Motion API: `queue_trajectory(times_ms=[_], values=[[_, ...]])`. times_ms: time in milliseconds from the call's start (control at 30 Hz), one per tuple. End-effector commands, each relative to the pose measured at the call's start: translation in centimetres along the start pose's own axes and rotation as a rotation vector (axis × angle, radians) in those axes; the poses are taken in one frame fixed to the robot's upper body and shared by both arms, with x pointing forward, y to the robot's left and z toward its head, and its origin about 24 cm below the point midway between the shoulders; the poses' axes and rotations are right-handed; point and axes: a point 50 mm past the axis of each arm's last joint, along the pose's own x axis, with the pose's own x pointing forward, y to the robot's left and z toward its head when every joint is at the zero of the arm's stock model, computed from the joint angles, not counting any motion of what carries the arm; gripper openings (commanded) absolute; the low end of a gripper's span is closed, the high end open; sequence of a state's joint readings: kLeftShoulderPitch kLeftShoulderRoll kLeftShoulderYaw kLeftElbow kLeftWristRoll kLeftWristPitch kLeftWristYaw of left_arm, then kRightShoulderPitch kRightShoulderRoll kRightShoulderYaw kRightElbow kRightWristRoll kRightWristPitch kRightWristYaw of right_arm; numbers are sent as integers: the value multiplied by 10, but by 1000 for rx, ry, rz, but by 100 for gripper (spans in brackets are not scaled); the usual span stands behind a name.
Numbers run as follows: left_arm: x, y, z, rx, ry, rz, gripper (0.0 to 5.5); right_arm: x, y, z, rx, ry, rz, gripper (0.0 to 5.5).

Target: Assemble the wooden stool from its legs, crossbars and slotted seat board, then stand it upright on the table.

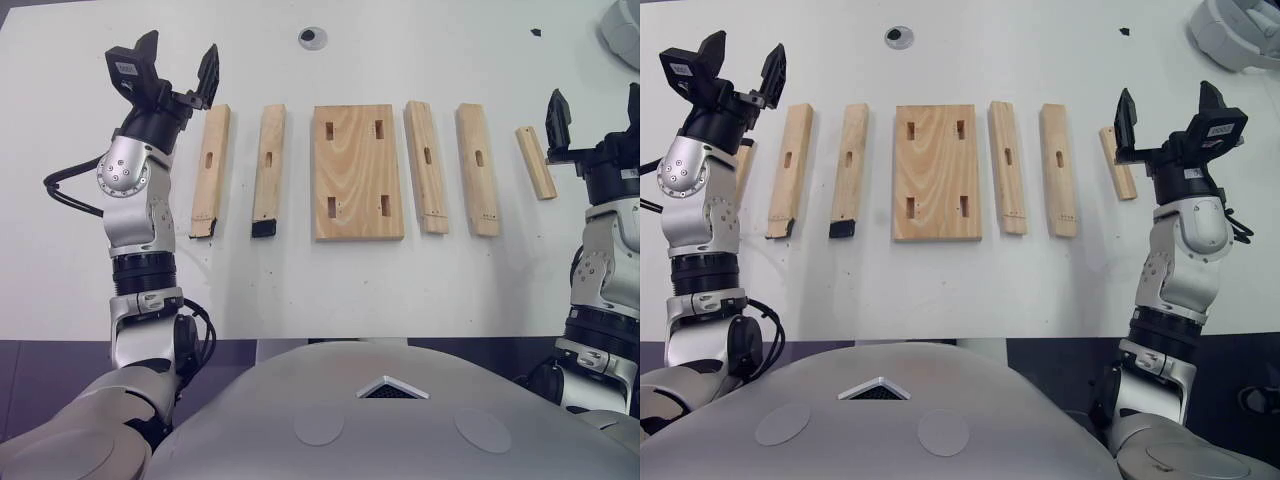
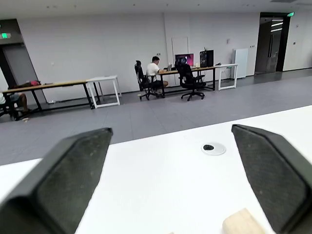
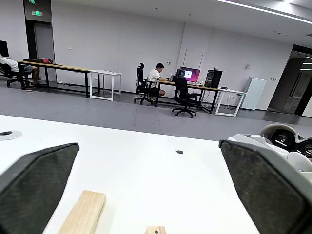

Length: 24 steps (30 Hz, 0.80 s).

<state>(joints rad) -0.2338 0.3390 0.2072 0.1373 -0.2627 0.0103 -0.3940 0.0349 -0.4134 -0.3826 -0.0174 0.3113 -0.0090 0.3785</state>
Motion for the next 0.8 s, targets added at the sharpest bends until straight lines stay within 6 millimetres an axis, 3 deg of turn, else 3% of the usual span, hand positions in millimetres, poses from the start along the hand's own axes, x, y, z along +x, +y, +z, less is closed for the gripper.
queue_trajectory(times_ms=[33, 300, 433, 600, 700, 800], values=[[-10, 17, -7, 33, 91, 45, 453, -4, -4, 3, -34, 14, -11, 537], [-57, 62, -36, 45, 400, 76, 453, -21, -3, -10, -50, 89, -33, 537], [-70, 69, -49, 71, 521, 69, 453, -28, -2, -13, -53, 115, -41, 537], [-99, 72, -78, 43, 778, 98, 365, -35, -2, -14, -59, 135, -46, 540], [-100, 77, -79, 19, 818, 143, 300, -33, -2, -14, -60, 136, -45, 540], [-95, 65, -78, -4, 819, 84, 245, -30, -1, -14, -59, 129, -44, 540]])
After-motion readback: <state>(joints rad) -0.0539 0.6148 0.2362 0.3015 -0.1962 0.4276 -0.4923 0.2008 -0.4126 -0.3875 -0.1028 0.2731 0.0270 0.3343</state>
